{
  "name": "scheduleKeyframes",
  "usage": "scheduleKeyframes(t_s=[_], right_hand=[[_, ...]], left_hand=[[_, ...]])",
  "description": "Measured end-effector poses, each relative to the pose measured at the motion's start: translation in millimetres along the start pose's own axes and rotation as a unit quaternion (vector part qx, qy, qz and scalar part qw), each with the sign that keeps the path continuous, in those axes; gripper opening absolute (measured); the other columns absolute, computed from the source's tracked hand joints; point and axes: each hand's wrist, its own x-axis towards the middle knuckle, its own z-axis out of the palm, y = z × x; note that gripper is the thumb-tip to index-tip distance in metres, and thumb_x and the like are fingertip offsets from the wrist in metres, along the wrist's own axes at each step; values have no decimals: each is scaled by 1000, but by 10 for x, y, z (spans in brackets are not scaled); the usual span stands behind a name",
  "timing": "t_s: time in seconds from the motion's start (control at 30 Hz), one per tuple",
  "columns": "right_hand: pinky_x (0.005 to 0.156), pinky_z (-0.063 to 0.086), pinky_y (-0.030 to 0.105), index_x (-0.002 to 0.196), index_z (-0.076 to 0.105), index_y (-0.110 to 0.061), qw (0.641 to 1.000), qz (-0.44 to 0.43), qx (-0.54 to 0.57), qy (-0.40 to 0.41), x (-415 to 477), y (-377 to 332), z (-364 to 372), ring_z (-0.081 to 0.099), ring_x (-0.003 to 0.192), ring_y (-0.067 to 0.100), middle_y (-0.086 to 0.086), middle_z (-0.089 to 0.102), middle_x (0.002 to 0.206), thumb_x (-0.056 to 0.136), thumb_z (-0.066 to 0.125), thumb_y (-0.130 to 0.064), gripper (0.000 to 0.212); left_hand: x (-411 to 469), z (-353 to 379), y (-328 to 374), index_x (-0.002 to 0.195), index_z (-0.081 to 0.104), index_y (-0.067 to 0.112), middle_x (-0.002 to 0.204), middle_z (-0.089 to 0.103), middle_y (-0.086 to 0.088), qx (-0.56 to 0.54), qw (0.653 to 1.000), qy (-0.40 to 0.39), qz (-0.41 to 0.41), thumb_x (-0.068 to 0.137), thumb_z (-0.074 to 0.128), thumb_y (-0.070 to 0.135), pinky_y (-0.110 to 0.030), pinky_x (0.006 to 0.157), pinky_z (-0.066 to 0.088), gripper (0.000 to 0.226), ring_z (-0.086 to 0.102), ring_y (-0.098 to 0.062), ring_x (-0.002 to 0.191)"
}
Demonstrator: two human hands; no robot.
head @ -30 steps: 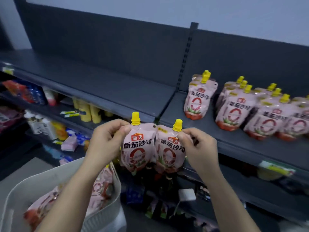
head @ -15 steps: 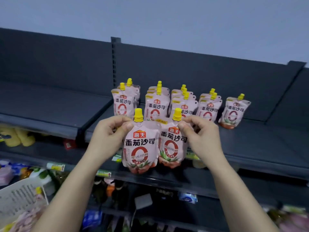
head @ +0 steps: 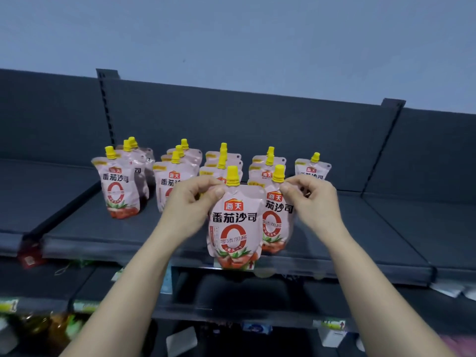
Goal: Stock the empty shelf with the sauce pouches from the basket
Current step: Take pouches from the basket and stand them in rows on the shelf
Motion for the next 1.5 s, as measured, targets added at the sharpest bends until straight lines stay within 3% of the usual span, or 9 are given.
scheduleKeyframes(t_s=[0.1,0.3,0.6,0.73,0.97,1.07,1.13,1.27,1.5], right_hand=[[56,38,10,75,69,-24,1000,9,6,-10,210,185,12,53,59,-7,-16,64,67,84,68,-14,14],[58,42,18,72,66,-30,999,21,4,-27,578,509,58,53,59,0,-14,63,66,84,69,-16,19],[52,37,7,74,68,-24,998,23,9,-52,887,916,-68,54,58,-8,-30,61,60,85,68,-12,16],[55,44,19,76,68,-24,996,44,33,-76,974,1076,-150,54,54,-6,-28,58,55,86,67,-15,15],[61,45,28,75,68,-26,991,53,53,-108,1058,1265,-282,53,54,-4,-26,59,56,86,67,-16,15],[60,45,27,76,69,-27,991,44,49,-112,1074,1335,-329,54,56,-4,-26,61,59,85,68,-17,14],[62,48,29,75,69,-28,991,44,50,-115,1080,1371,-344,57,62,1,-22,63,62,85,68,-18,14],[66,55,35,76,70,-27,990,49,62,-117,1092,1414,-366,63,70,13,-10,67,68,85,68,-18,13],[65,51,33,71,70,-29,990,49,67,-117,1140,1512,-421,64,72,14,-11,69,71,83,69,-20,16]], left_hand=[[187,157,-118,75,67,21,61,64,15,-15,1000,-20,15,86,61,14,-13,54,42,15,54,3,55],[547,366,-365,75,67,23,70,67,16,-2,999,-39,37,85,58,11,-12,63,45,18,58,5,67],[960,753,-656,73,67,24,69,66,13,20,999,-47,-14,80,56,21,-16,63,46,14,57,1,66],[1028,896,-737,75,67,20,68,66,10,51,998,-27,-38,90,58,13,-25,63,48,19,58,-4,66],[1040,1126,-772,73,61,27,67,64,22,135,989,11,-66,91,55,3,-6,64,40,30,54,7,67],[1019,1199,-689,89,66,24,89,66,16,196,978,44,-62,91,53,1,0,73,37,27,56,3,85],[1036,1228,-623,111,67,20,103,64,10,262,963,45,-40,91,51,-1,-11,82,39,32,55,-6,98],[1039,1295,-480,130,54,22,103,61,10,279,957,56,-50,89,61,12,-29,86,48,43,61,-10,95],[1160,1384,-414,103,69,14,88,66,2,372,919,126,-13,86,66,28,-32,74,47,22,57,-16,83]])
